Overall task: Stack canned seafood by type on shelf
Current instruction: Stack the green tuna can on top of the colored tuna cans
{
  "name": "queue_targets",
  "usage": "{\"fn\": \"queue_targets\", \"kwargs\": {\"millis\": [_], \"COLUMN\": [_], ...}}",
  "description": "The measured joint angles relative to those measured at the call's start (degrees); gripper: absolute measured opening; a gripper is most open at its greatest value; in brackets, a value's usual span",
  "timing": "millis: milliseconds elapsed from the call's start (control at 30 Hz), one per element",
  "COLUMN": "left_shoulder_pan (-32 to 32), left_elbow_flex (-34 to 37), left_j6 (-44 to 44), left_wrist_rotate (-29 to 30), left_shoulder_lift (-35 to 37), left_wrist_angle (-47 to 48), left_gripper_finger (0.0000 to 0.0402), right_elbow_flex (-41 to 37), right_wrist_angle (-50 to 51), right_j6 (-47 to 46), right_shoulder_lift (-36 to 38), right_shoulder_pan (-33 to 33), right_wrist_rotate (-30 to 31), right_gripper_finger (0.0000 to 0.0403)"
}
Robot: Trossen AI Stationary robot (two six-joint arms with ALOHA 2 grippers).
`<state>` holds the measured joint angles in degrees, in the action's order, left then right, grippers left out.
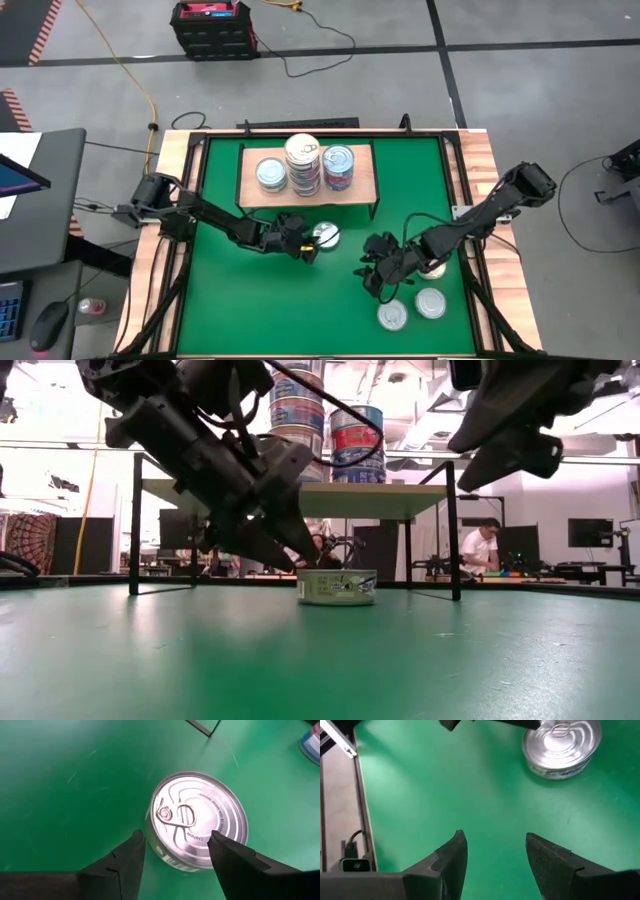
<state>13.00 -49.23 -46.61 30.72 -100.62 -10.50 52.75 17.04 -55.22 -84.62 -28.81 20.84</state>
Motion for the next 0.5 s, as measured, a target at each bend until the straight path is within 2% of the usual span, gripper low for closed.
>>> {"fn": "queue_targets", "kwargs": {"millis": [100,300,500], "left_shoulder_pan": [-0.3,0.1,1.4], "left_elbow_flex": [0.0,-0.1,-1.0], "left_j6": [3.7,13.8,15.5], "left_wrist_rotate": [-1.2,-13.2,-26.7], "left_shoulder_lift": [-0.9,-1.5,-1.8], "left_wrist_angle": [-2.0,-8.5,-10.6], "left_gripper_finger": [0.0201,0.0190,0.0185], "right_elbow_flex": [0.0,0.0,0.0], "right_wrist_angle": [-0.1,-0.2,-0.1], "right_j6": [-0.3,-0.9,-1.4], "right_shoulder_lift": [0.0,0.0,0.0], "right_shoulder_pan": [-0.9,-1.6,-1.6], "right_wrist_rotate": [0.0,0.1,0.1], "right_gripper_finger": [0.0223,0.0223,0.0223]}}
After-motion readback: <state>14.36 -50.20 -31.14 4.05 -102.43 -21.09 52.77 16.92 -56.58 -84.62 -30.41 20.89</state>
